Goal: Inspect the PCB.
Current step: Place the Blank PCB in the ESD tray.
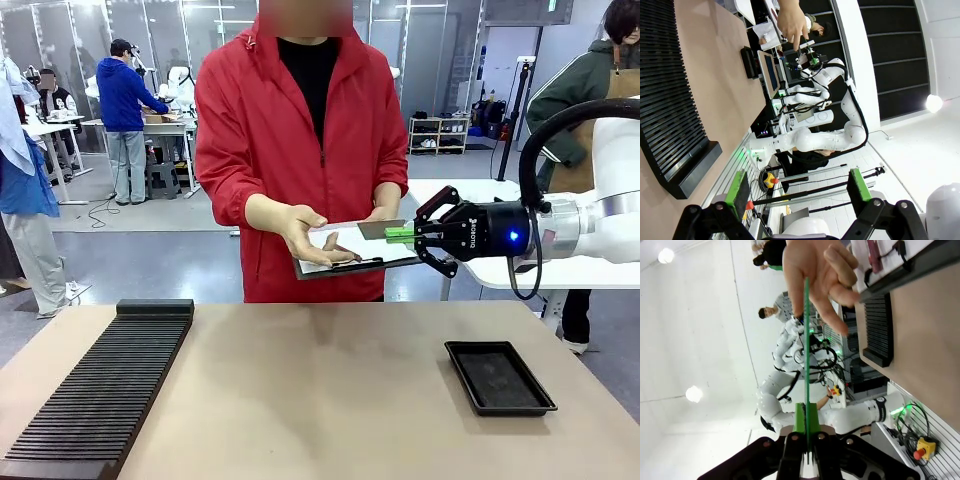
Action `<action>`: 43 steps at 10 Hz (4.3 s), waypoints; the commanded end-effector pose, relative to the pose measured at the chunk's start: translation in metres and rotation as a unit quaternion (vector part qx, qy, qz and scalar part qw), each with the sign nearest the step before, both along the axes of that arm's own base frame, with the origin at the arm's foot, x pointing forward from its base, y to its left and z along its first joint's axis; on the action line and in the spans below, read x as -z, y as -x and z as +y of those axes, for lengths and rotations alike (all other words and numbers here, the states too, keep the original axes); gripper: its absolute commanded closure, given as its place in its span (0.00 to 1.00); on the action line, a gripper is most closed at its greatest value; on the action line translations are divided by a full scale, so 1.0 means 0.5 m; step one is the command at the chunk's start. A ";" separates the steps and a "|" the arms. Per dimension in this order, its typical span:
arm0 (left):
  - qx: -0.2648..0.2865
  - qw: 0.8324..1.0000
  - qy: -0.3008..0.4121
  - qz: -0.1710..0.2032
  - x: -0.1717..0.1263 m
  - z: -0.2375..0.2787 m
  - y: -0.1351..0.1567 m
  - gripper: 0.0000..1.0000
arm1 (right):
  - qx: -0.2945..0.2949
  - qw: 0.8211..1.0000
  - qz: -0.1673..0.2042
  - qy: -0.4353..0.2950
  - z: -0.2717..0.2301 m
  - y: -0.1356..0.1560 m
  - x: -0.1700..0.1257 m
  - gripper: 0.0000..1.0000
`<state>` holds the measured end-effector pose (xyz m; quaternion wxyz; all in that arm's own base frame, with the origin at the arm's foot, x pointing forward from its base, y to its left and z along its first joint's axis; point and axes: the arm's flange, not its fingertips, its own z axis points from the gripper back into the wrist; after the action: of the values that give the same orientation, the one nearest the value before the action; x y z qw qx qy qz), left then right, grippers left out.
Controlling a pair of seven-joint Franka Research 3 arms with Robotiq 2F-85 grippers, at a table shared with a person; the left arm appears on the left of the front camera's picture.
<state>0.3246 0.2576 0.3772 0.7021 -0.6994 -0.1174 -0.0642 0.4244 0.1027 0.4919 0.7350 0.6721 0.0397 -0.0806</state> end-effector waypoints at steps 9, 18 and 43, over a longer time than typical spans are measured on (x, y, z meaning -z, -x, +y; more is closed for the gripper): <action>-0.001 1.000 0.000 0.000 -0.001 0.002 0.003 0.00 | -0.012 0.961 -0.141 0.236 -0.292 0.026 0.182 0.97; -0.001 1.000 0.000 0.000 -0.001 0.002 0.003 0.00 | -0.026 0.956 -0.129 0.262 -0.324 0.003 0.267 0.97; -0.001 1.000 0.000 0.000 -0.001 0.002 0.003 0.00 | 0.046 0.914 -0.089 0.394 -0.322 -0.053 0.341 0.00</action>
<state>0.3245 0.2578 0.3771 0.7021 -0.6994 -0.1175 -0.0641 0.4585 -0.0665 0.3139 0.9278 0.3589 -0.0916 -0.0449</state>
